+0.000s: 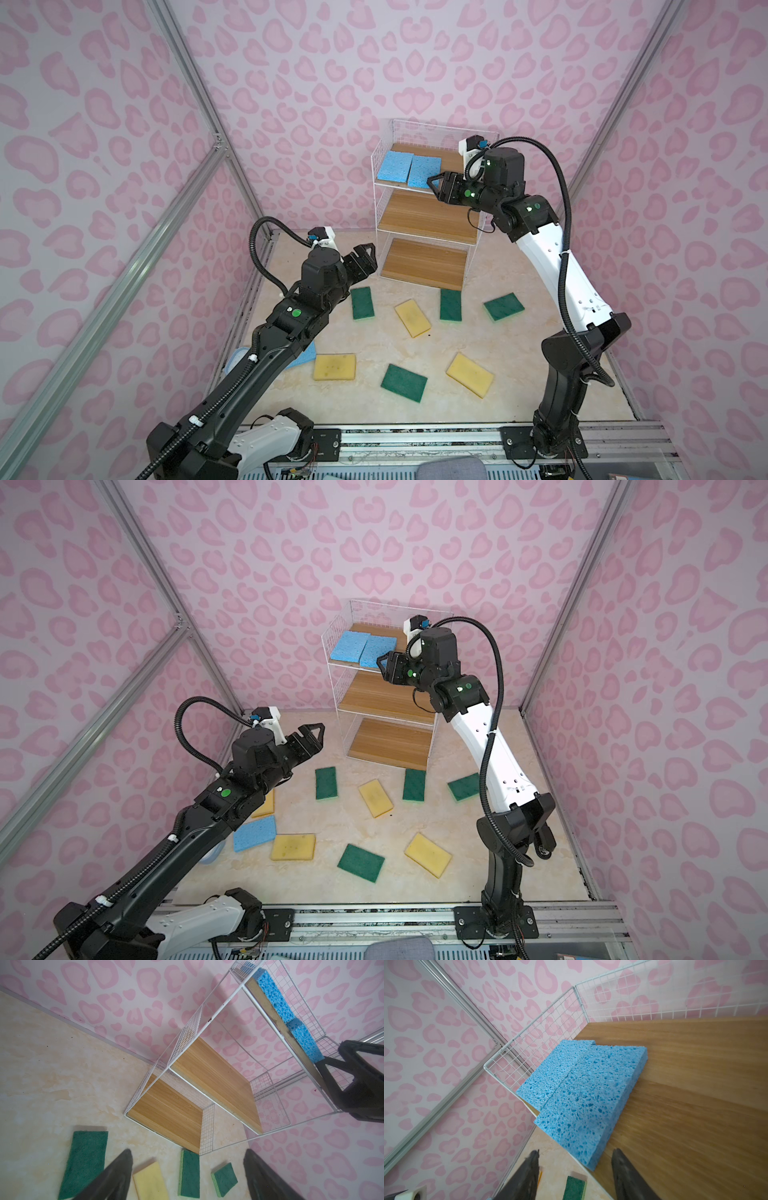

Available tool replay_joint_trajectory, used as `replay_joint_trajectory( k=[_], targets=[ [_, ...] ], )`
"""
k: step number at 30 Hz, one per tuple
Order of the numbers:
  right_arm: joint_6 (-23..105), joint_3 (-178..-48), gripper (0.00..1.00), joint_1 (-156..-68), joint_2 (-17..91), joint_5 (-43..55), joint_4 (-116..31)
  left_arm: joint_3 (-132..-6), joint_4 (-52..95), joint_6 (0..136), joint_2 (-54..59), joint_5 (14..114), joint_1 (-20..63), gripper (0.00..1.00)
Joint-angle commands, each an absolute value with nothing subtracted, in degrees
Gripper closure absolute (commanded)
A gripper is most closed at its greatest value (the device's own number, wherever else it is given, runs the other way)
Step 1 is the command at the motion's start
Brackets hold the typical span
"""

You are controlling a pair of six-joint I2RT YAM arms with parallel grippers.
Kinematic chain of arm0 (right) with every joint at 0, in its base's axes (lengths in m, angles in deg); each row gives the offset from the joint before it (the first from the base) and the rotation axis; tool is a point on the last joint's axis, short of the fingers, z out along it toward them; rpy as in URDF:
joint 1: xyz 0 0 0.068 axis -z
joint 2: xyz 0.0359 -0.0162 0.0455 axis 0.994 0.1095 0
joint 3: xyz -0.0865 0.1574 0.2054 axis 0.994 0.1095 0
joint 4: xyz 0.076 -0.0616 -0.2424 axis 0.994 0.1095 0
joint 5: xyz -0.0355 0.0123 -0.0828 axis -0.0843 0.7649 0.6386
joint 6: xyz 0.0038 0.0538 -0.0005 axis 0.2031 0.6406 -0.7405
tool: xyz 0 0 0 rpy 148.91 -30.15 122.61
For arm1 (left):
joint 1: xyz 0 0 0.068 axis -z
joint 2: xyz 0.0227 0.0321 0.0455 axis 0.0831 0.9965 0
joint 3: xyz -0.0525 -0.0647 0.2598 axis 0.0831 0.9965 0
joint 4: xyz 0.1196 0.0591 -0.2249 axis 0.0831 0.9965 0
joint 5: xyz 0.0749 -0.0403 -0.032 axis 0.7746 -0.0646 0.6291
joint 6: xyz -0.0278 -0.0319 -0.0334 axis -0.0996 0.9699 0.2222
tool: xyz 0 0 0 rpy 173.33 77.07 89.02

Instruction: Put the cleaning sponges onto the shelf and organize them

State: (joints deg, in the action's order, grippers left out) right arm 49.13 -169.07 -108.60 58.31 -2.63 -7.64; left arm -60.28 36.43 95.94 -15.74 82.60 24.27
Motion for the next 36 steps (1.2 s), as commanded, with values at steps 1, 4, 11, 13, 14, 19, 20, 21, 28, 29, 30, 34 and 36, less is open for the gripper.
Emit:
replay_joint_trajectory(
  k=[1,4,11,13,14,19,20,21,28,29,30,34,36],
  targets=[
    [51.0,-169.3,0.42,-108.5,59.5,-5.7,-9.7,-60.3,36.2,95.5,-16.2,83.0,24.2,0.15],
    [51.8,-169.3,0.42,-108.5,60.1,-7.2,-10.5,-60.3,36.4,95.3,-16.4,83.1,24.2,0.15],
    [52.3,-169.0,0.42,-108.9,60.4,-8.6,-11.7,-60.3,37.0,95.2,-16.9,83.6,24.1,0.14],
    [52.3,-169.0,0.42,-109.0,60.4,-8.5,-11.8,-60.3,37.2,95.2,-16.9,83.5,24.0,0.14],
    [52.2,-169.0,0.42,-108.9,60.3,-8.2,-11.6,-60.3,37.2,95.2,-16.9,83.5,24.0,0.13],
    [51.1,-169.0,0.4,-108.8,59.3,-7.2,-10.6,-60.3,38.0,95.1,-16.9,83.6,23.6,0.06],
    [50.8,-169.0,0.39,-108.9,58.9,-7.0,-10.4,-60.4,38.2,95.1,-16.8,83.6,23.5,0.02],
    [50.4,-168.8,0.38,-108.8,58.5,-6.8,-10.2,-60.4,38.5,95.0,-16.8,83.4,23.4,0.01],
    [49.4,-163.5,0.3,-108.8,52.5,-6.1,-12.2,-59.6,40.9,95.5,-16.1,82.8,22.0,0.01],
    [49.3,-162.3,0.29,-108.8,51.4,-6.2,-12.6,-59.3,41.6,95.4,-16.1,82.9,21.8,0.02],
    [49.2,-161.3,0.29,-108.8,50.6,-6.2,-12.9,-59.1,42.4,95.2,-16.1,83.0,21.6,0.03],
    [49.3,-154.8,0.29,-109.3,46.1,-6.6,-14.9,-56.8,45.5,95.6,-16.8,84.1,20.8,0.1],
    [49.0,-151.0,0.29,-110.0,43.8,-6.6,-15.8,-55.4,47.3,95.8,-17.2,85.7,20.7,0.1]
  ],
)
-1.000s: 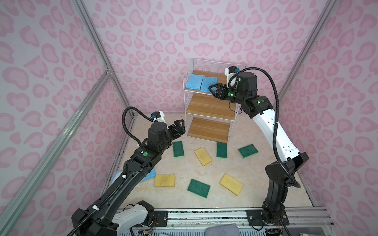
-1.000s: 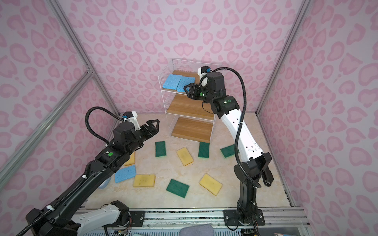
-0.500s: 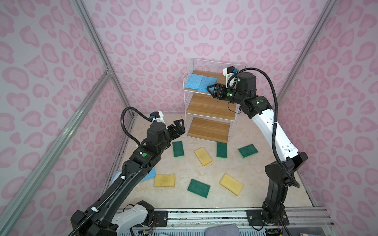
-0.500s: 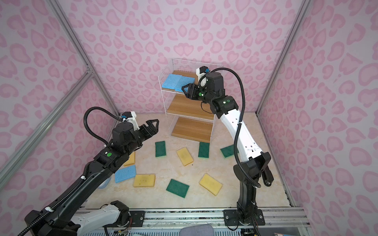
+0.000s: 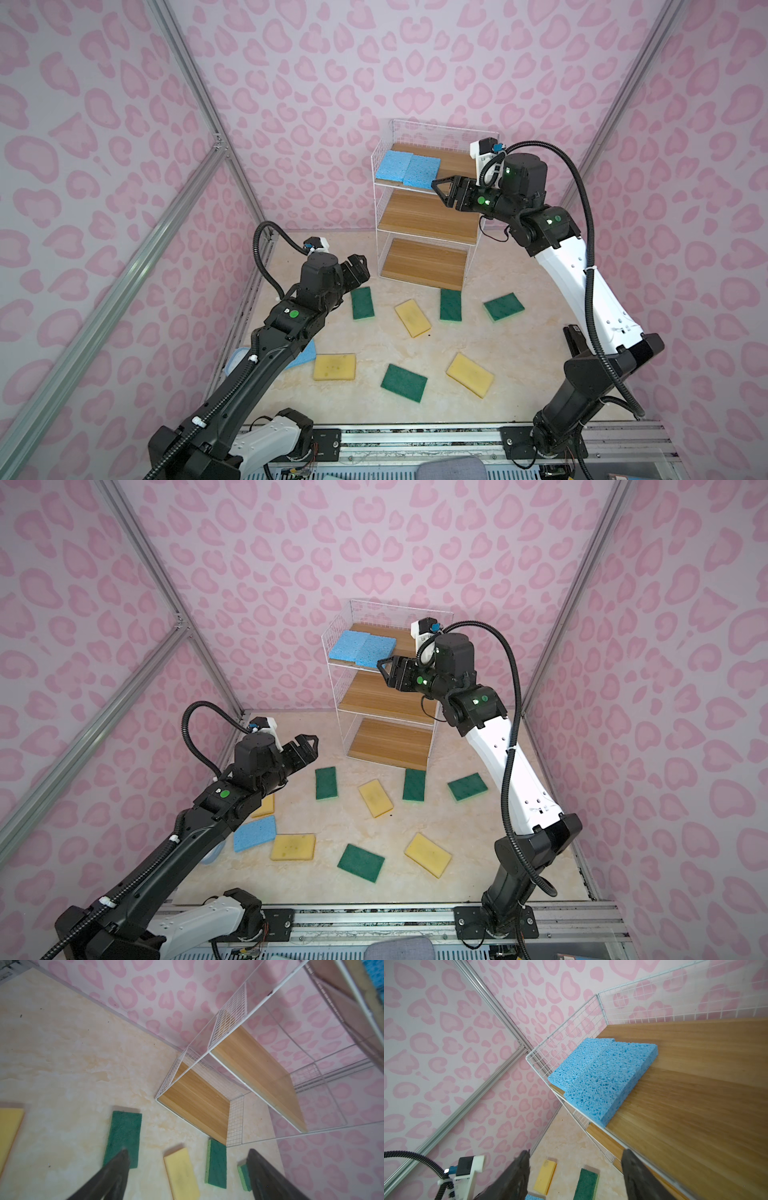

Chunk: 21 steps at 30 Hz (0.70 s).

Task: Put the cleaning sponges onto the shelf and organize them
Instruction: 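Withdraw the right gripper while the left gripper descends to the table blue sponge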

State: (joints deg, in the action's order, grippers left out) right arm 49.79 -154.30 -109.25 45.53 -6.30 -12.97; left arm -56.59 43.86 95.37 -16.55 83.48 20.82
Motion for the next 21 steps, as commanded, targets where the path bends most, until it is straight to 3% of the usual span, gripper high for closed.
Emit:
replay_joint_trajectory(
  k=[1,10,14,21],
  targets=[
    [48.7,-149.1,0.29,-110.5,42.6,-6.5,-16.0,-54.7,48.5,96.1,-17.4,86.6,20.6,0.1],
    [50.9,-124.4,0.3,-113.9,32.1,-5.3,-24.9,-49.2,59.2,97.0,-14.0,91.4,16.0,0.0],
    [53.5,-112.5,0.3,-113.9,28.6,-6.1,-30.3,-46.7,60.3,97.1,-11.9,93.3,14.1,0.0],
    [56.9,-97.9,0.33,-113.8,24.7,-9.0,-37.0,-43.4,60.0,96.7,-8.7,99.6,12.7,0.19]
  ],
)
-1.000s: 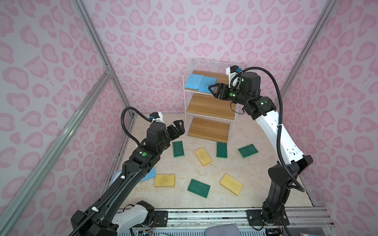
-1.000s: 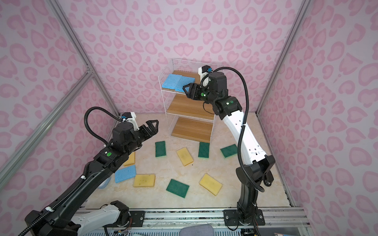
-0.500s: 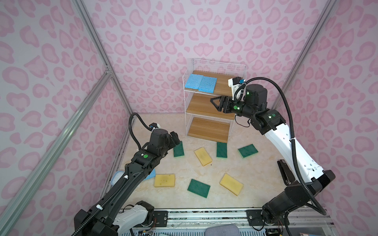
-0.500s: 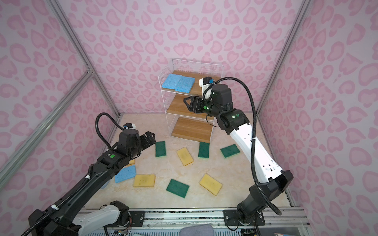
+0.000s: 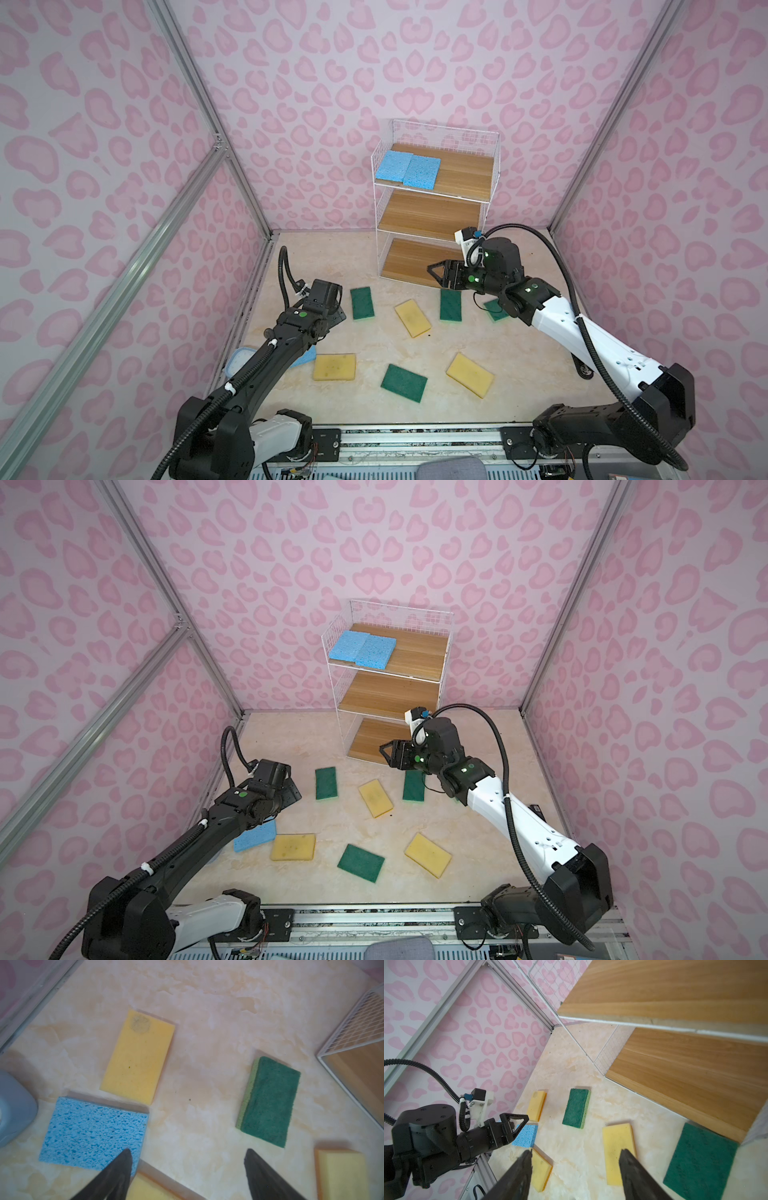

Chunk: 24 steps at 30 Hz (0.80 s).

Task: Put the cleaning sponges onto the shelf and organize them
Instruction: 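Withdraw the right gripper while the left gripper descends to the table blue sponge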

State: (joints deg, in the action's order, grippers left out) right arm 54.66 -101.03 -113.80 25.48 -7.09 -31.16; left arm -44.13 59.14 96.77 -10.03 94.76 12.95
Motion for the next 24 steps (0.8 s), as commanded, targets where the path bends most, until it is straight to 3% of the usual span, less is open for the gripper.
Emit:
replay_joint_trajectory(
  k=[1,21,23,24],
  targets=[
    [57.2,-96.3,0.34,-113.7,24.1,-9.5,-37.8,-43.4,60.5,96.5,-7.6,100.5,12.4,0.2],
    [58.7,-82.1,0.37,-111.1,24.0,-15.9,-43.7,-41.6,57.2,96.8,10.3,99.4,9.4,0.36],
    [58.7,-82.1,0.37,-110.7,24.1,-16.2,-43.6,-41.2,56.9,96.8,11.2,99.8,9.4,0.49],
    [58.6,-82.1,0.37,-110.5,24.1,-16.2,-43.7,-41.2,56.9,96.9,11.1,99.8,9.4,0.51]
  ],
)
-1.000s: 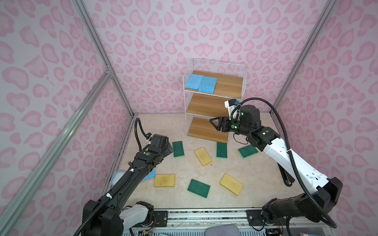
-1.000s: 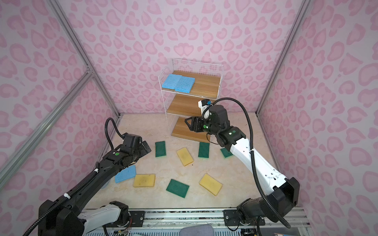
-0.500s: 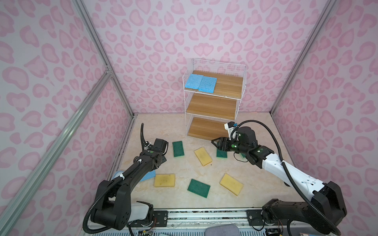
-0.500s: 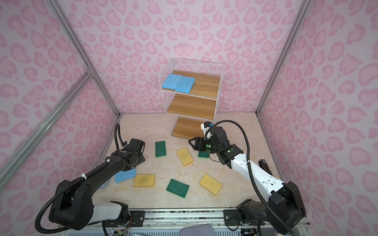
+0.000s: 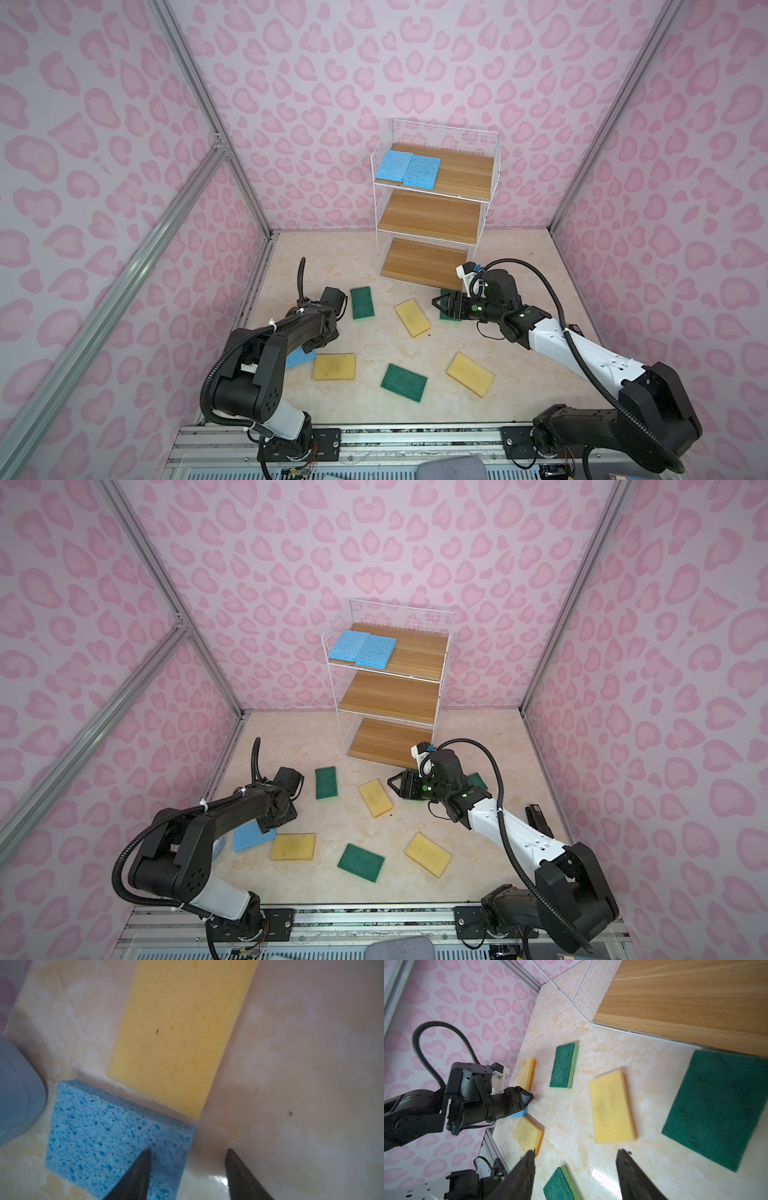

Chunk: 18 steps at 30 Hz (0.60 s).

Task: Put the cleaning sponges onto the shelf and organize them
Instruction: 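Withdraw the right gripper while the left gripper descends to the table blue sponge, then grasp the blue sponge on the table with the left gripper and lift it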

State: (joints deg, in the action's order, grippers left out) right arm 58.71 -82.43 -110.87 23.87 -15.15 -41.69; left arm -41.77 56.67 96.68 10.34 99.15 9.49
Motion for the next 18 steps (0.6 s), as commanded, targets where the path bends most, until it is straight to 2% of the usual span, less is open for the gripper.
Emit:
replay_joint_trajectory(
  k=[1,2,7,8,14,18],
  targets=[
    [58.6,-82.2,0.37,-110.4,24.4,-16.2,-43.7,-41.1,56.7,96.9,11.0,99.7,9.4,0.51],
    [58.6,-82.3,0.37,-110.3,24.6,-16.3,-43.8,-41.0,56.6,97.0,11.0,99.8,9.4,0.53],
    [58.6,-82.8,0.37,-110.4,25.4,-16.6,-43.5,-41.3,56.7,96.6,11.4,99.5,9.4,0.93],
    [58.5,-82.9,0.37,-110.3,25.4,-16.5,-43.3,-41.4,56.7,96.6,11.3,99.6,9.3,0.96],
    [58.0,-83.1,0.37,-110.2,25.4,-16.0,-42.4,-41.9,57.4,96.0,8.7,98.3,9.3,0.96],
    [58.5,-83.0,0.36,-109.8,25.7,-16.5,-42.8,-43.6,58.4,95.7,3.1,92.9,9.4,0.96]
  ],
)
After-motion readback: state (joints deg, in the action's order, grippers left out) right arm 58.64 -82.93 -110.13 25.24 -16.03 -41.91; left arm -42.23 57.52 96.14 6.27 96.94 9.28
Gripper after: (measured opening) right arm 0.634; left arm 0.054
